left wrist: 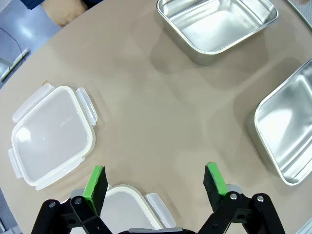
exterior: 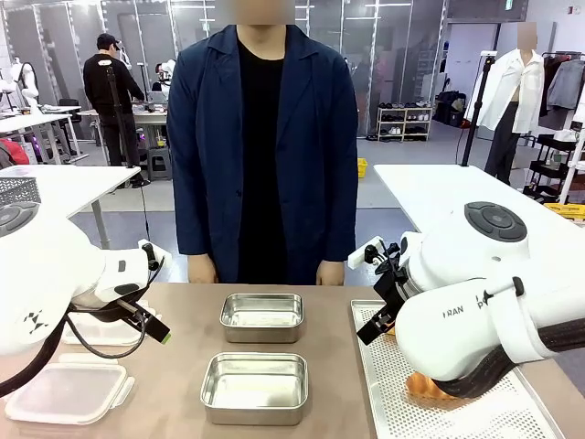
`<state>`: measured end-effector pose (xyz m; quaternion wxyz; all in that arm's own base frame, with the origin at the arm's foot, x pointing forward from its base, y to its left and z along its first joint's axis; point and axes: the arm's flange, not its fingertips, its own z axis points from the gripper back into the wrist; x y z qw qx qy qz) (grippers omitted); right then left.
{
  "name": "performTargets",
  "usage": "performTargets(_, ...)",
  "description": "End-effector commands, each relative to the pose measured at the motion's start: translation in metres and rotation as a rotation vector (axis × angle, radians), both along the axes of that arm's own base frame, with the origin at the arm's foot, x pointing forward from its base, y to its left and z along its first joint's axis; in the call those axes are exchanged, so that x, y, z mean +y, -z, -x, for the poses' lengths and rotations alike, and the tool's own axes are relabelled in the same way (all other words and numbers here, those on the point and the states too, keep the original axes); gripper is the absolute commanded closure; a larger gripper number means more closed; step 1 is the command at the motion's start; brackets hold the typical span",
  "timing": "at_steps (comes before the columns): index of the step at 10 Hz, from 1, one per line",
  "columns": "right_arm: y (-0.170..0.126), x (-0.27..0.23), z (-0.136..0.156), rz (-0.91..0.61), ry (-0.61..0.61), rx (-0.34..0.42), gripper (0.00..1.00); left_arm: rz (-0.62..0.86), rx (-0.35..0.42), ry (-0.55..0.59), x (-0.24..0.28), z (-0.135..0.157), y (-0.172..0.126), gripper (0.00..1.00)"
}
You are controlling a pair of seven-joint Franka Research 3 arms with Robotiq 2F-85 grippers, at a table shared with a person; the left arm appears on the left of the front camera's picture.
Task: Place the bread into the airtight container.
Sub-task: Pick up a Butter Roll and place it into an empty Airtight Container.
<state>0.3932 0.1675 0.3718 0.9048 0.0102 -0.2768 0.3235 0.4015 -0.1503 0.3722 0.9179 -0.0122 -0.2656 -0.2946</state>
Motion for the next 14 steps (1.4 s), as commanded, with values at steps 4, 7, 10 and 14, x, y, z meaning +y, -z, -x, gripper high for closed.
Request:
performTargets(4, -0.064, -0.017, -0.013, 0.001, 0.031, -0.125, 0.0, 0.083, 0.004, 0.05, 0.006, 0.0, -0.038, 0.0)
performTargets(7, -0.174, -0.071, -0.002, -0.007, 0.033, -0.169, 0.0, 0.008, -0.026, 0.027, 0.047, 0.014, -0.157, 0.0)
performTargets(10, -0.258, -0.172, 0.051, -0.163, 0.007, -0.188, 0.0, 0.097, -0.042, 0.082, 0.12, 0.071, -0.271, 0.0)
performTargets(14, -0.312, -0.268, 0.159, -0.293, -0.051, -0.224, 0.0, 0.199, -0.106, -0.045, 0.2, 0.155, -0.332, 0.0)
